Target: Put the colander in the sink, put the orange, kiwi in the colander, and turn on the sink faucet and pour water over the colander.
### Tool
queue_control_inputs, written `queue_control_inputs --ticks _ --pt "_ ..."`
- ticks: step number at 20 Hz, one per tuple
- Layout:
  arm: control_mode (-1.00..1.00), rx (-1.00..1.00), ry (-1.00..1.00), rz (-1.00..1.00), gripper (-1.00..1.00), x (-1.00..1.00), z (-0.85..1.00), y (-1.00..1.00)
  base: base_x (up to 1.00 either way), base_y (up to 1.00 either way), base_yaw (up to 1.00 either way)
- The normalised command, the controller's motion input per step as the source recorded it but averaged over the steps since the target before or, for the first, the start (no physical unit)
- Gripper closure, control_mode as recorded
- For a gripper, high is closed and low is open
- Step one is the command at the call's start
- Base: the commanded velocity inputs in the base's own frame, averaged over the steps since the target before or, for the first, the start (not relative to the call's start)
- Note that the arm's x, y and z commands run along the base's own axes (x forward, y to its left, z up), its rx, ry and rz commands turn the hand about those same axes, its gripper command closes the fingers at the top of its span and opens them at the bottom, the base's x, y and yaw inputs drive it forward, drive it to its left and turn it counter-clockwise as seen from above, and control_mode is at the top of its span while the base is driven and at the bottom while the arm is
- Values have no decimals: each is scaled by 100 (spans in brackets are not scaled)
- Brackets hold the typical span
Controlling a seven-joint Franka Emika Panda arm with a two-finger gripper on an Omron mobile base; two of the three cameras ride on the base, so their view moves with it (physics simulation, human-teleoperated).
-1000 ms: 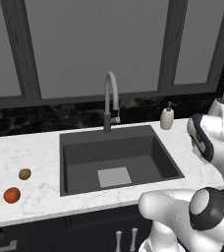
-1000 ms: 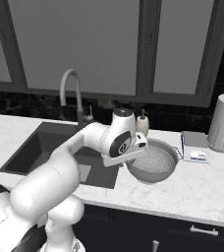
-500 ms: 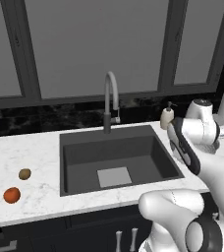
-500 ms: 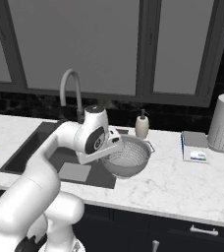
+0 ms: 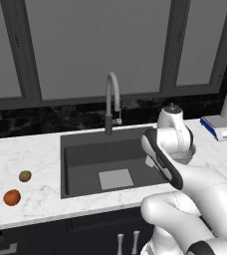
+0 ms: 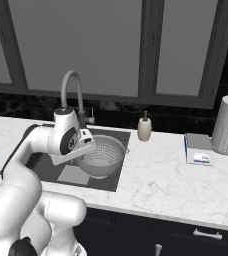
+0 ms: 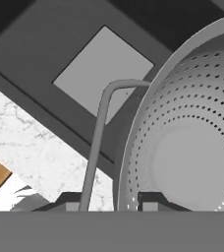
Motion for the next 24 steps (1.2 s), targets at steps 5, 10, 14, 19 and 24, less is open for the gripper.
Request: queue_control_inputs --ticks 5,10,14,19,24 --pt "-100 0 1 -6 100 12 -10 100 0 0 0" --pt "-100 0 0 -3 100 25 -12 98 0 0 0" --pt "-100 -3 0 -2 100 37 -21 66 0 0 0" --pt "-100 0 0 11 100 14 -36 3 0 0 0" --pt "-100 0 0 20 100 21 -47 0 0 0 0"
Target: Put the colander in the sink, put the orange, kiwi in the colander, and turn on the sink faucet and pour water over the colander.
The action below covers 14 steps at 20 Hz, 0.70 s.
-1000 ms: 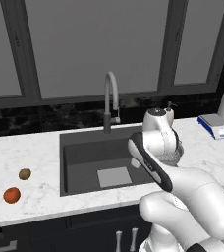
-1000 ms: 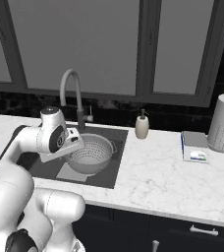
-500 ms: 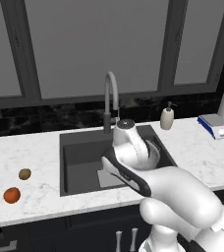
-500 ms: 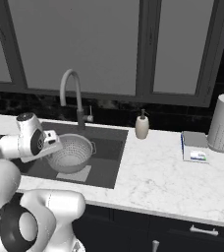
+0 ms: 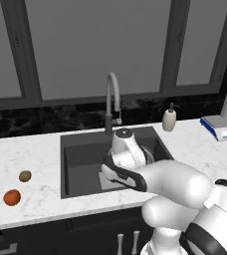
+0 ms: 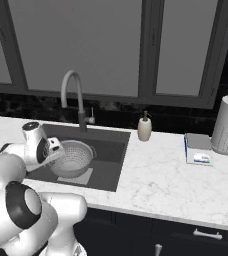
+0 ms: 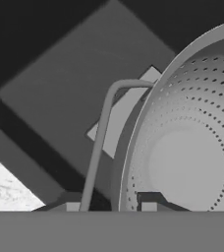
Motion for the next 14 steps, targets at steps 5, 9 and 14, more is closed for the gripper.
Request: queue_control_inputs --ticks 5,9,14 --pt "-100 0 0 31 100 47 -22 -2 0 0 0" --pt "-100 0 1 12 100 79 -18 34 0 0 0" --pt "-100 -1 2 0 100 61 -28 50 0 0 0"
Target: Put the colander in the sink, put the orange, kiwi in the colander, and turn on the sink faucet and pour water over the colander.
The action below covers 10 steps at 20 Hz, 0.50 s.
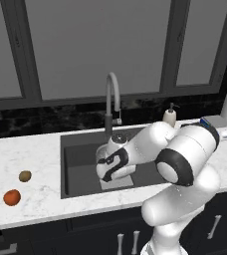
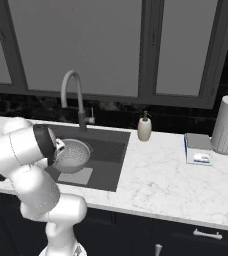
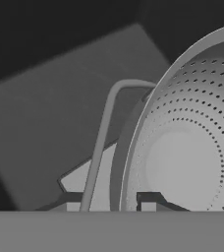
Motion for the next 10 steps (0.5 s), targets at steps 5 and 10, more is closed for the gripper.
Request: queue_control_inputs --ticks 5,10 --pt "-100 -6 4 -5 100 51 -36 30 0 0 0" --pt "-100 -10 1 -6 100 31 -40 0 0 0 0"
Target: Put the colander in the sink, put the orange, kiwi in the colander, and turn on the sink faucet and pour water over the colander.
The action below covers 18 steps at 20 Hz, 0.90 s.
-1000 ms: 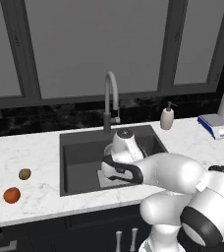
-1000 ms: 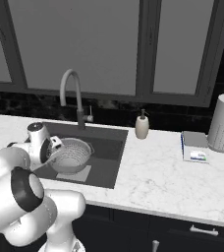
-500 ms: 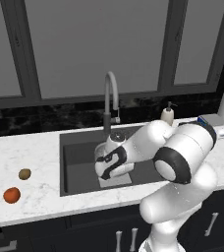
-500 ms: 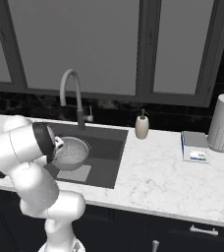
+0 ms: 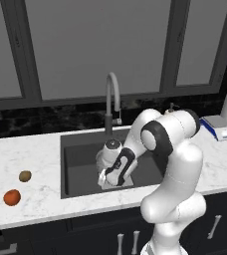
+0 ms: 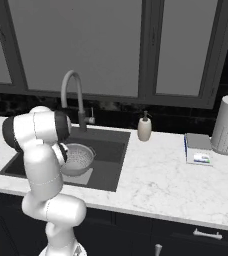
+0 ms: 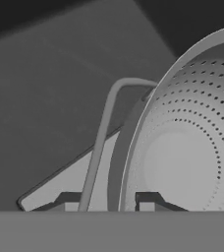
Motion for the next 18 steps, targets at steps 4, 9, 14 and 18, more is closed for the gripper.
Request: queue_control_inputs --ticks 4,9,14,18 --pt "-100 -9 0 -4 100 36 -31 0 0 0 0" --pt "-100 -7 0 0 100 39 -32 0 0 0 0" --pt "-100 -3 6 0 100 17 -22 0 0 0 0" --pt "-100 0 9 0 100 -1 1 0 0 0 0"
